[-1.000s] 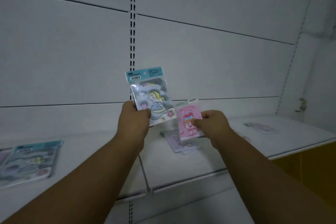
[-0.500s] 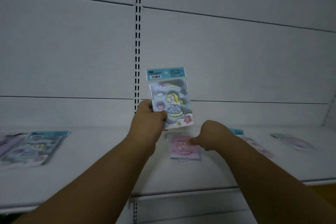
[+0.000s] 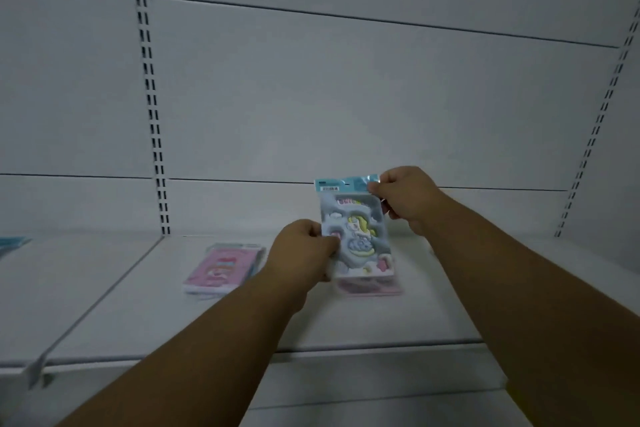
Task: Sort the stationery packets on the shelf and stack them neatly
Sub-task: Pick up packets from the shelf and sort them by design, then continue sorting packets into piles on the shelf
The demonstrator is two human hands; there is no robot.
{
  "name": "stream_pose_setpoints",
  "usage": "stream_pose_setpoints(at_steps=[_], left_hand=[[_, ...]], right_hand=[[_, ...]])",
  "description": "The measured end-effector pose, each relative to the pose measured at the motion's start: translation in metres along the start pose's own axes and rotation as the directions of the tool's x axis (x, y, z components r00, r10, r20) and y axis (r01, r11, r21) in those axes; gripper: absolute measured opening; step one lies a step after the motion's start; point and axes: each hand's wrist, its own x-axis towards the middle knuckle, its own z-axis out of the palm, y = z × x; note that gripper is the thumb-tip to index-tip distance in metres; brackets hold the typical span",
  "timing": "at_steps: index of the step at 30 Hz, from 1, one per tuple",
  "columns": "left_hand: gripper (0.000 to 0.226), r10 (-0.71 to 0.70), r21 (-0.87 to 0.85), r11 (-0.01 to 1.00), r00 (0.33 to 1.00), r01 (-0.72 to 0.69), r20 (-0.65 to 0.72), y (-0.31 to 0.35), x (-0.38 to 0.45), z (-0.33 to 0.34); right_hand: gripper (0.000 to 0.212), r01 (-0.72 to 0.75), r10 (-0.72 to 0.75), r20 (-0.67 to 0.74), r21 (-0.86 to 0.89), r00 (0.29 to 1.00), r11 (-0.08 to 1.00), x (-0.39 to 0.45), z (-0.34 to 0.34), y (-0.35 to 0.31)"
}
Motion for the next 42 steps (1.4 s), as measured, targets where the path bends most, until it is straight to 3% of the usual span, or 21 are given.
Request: stream_pose_setpoints(at_steps=[4, 7, 11, 14, 20, 25, 28, 32, 36, 42], left_hand=[[0.016, 0.01, 0.461, 0.887, 1.0, 0.003, -0.025, -0.004, 0.019, 0.023], [0.021, 0.023, 0.66, 0.751, 0.999, 0.013, -0.047, -0.011, 0.03, 0.029], [0.023, 0.024, 0.742, 0.668, 0.996, 0.05, -0.089, -0.022, 0.036, 0.031], [0.027, 0.082, 0.764, 0.643, 0.987, 0.055, -0.14, -0.024, 0.033, 0.028], [0.031, 0.284, 0.794, 0.604, 0.949, -0.067, -0.135, -0.008, 0.011, -0.01], [0.029, 0.388, 0.829, 0.554, 0.905, -0.08, -0.172, 0.002, -0.031, -0.113], [0.03, 0.42, 0.876, 0.482, 0.879, -0.005, -0.226, -0.005, -0.067, -0.203], [0.031, 0.35, 0.906, 0.394, 0.886, 0.156, -0.304, -0.026, -0.125, -0.336], [0.034, 0.277, 0.895, 0.339, 0.878, 0.29, -0.39, -0.042, -0.171, -0.447], [0.035, 0.226, 0.878, 0.34, 0.877, 0.338, -0.425, -0.057, -0.18, -0.554]], right_hand=[[0.021, -0.034, 0.08, 0.141, -0.306, 0.987, 0.952, 0.019, 0.002, 0.036], [0.027, -0.009, 0.086, 0.163, -0.426, 0.983, 0.905, 0.028, 0.014, 0.058], [0.029, 0.083, -0.012, 0.139, -0.522, 0.99, 0.849, 0.031, 0.023, 0.073], [0.04, 0.099, -0.073, 0.071, -0.479, 0.995, 0.872, 0.027, 0.025, 0.076], [0.027, 0.308, -0.316, 0.032, -0.329, 0.948, 0.892, -0.002, 0.042, 0.013], [0.027, 0.593, -0.589, 0.107, -0.272, 0.801, 0.758, -0.055, 0.106, -0.088], [0.03, 0.7, -0.681, 0.166, -0.236, 0.713, 0.674, -0.097, 0.164, -0.149], [0.038, 0.772, -0.728, 0.256, -0.219, 0.636, 0.597, -0.157, 0.256, -0.223], [0.04, 0.804, -0.733, 0.331, -0.209, 0.594, 0.557, -0.206, 0.34, -0.284], [0.041, 0.766, -0.654, 0.414, -0.214, 0.633, 0.606, -0.23, 0.432, -0.327]])
